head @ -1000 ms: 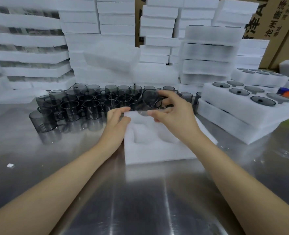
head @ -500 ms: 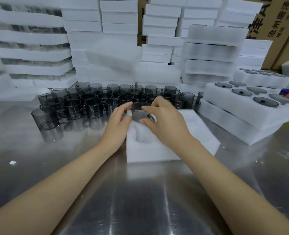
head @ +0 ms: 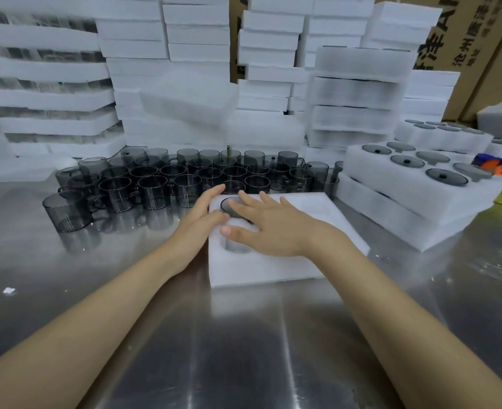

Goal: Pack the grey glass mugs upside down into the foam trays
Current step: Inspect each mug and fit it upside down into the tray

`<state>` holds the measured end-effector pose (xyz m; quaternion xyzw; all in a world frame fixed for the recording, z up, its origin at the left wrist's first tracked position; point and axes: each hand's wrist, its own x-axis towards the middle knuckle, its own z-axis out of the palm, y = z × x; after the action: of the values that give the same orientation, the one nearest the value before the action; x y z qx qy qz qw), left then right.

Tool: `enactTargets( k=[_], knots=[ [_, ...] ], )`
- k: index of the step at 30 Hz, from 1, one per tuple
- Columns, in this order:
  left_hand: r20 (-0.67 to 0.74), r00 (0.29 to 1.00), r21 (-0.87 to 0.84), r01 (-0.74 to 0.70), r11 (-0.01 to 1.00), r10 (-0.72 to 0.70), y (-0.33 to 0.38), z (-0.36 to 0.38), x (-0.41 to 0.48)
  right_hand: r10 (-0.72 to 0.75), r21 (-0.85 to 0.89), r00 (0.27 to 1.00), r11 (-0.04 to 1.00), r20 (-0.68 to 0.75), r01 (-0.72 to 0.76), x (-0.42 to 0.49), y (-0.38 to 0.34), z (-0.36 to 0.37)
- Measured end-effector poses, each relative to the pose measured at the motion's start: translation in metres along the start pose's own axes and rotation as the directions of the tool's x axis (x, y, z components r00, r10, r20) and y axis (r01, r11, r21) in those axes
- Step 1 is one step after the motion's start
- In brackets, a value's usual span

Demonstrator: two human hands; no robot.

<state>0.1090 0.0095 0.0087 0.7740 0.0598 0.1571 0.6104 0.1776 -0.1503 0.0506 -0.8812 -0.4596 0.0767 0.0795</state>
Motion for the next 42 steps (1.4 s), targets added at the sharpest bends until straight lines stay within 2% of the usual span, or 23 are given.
enactTargets(
  k=[4, 6, 7, 8, 9, 10, 11, 13, 14, 15, 17, 20, 22, 25, 33, 37, 42],
  knots=[
    [0.116, 0.992, 0.016, 0.048, 0.999, -0.049, 0.001, -0.006, 0.001, -0.011, 0.045, 1.0, 0.999, 0.021, 0.01, 0.0, 0.002, -0.001],
    [0.201, 0.978, 0.01, 0.057, 0.998, -0.058, 0.001, -0.013, 0.002, -0.061, 0.264, 0.998, 0.963, 0.004, 0.058, -0.005, 0.007, -0.008],
    [0.227, 0.972, 0.006, 0.067, 0.998, -0.067, 0.0, -0.016, 0.004, -0.074, 0.417, 0.995, 0.904, -0.066, 0.095, -0.009, 0.013, -0.012],
    [0.246, 0.966, 0.022, 0.076, 0.997, -0.079, 0.0, -0.02, 0.005, -0.035, 0.516, 0.98, 0.846, -0.196, 0.133, -0.013, 0.023, -0.017],
    [0.259, 0.961, 0.056, 0.083, 0.995, -0.094, -0.001, -0.024, 0.006, 0.076, 0.569, 0.935, 0.809, -0.346, 0.145, -0.017, 0.037, -0.023],
    [0.264, 0.959, 0.085, 0.088, 0.992, -0.108, -0.001, -0.026, 0.007, 0.228, 0.609, 0.85, 0.783, -0.474, 0.13, -0.02, 0.054, -0.026],
    [0.255, 0.96, 0.102, 0.09, 0.991, -0.114, -0.001, -0.028, 0.008, 0.382, 0.65, 0.733, 0.753, -0.563, 0.107, -0.022, 0.073, -0.026],
    [0.207, 0.973, 0.109, 0.079, 0.991, -0.1, -0.003, -0.029, 0.01, 0.593, 0.699, 0.504, 0.714, -0.628, 0.032, -0.026, 0.109, -0.017],
    [0.191, 0.977, 0.112, 0.07, 0.991, -0.09, -0.003, -0.028, 0.011, 0.644, 0.705, 0.44, 0.708, -0.626, -0.033, -0.027, 0.123, -0.008],
    [0.186, 0.979, 0.114, 0.061, 0.992, -0.082, -0.004, -0.028, 0.01, 0.668, 0.697, 0.423, 0.709, -0.612, -0.112, -0.026, 0.134, 0.001],
    [0.182, 0.981, 0.119, 0.042, 0.992, -0.064, -0.005, -0.024, 0.006, 0.651, 0.622, 0.49, 0.742, -0.58, -0.251, -0.02, 0.147, 0.016],
    [0.154, 0.987, 0.115, 0.018, 0.993, -0.035, -0.005, -0.02, 0.0, 0.568, 0.404, 0.593, 0.823, -0.571, -0.399, -0.004, 0.149, 0.02],
    [0.114, 0.994, 0.081, -0.008, 0.997, -0.001, -0.003, -0.017, -0.002, 0.539, 0.286, 0.651, 0.84, -0.534, -0.461, 0.006, 0.145, 0.018],
    [0.097, 0.995, 0.097, -0.035, 0.995, 0.025, -0.001, -0.014, -0.002, 0.534, 0.201, 0.71, 0.841, -0.459, -0.503, 0.012, 0.141, 0.017],
    [0.158, 0.986, 0.118, -0.073, 0.99, 0.054, -0.004, -0.014, 0.001, 0.488, 0.211, 0.724, 0.87, -0.487, -0.445, 0.014, 0.137, 0.013],
    [0.159, 0.985, 0.144, -0.082, 0.986, 0.059, -0.005, -0.016, 0.003, 0.472, 0.315, 0.663, 0.882, -0.581, -0.352, 0.009, 0.132, 0.01],
    [0.159, 0.985, 0.238, -0.109, 0.965, 0.072, -0.004, -0.02, 0.006, 0.427, 0.283, 0.581, 0.902, -0.693, -0.324, 0.0, 0.122, 0.0]
  ],
)
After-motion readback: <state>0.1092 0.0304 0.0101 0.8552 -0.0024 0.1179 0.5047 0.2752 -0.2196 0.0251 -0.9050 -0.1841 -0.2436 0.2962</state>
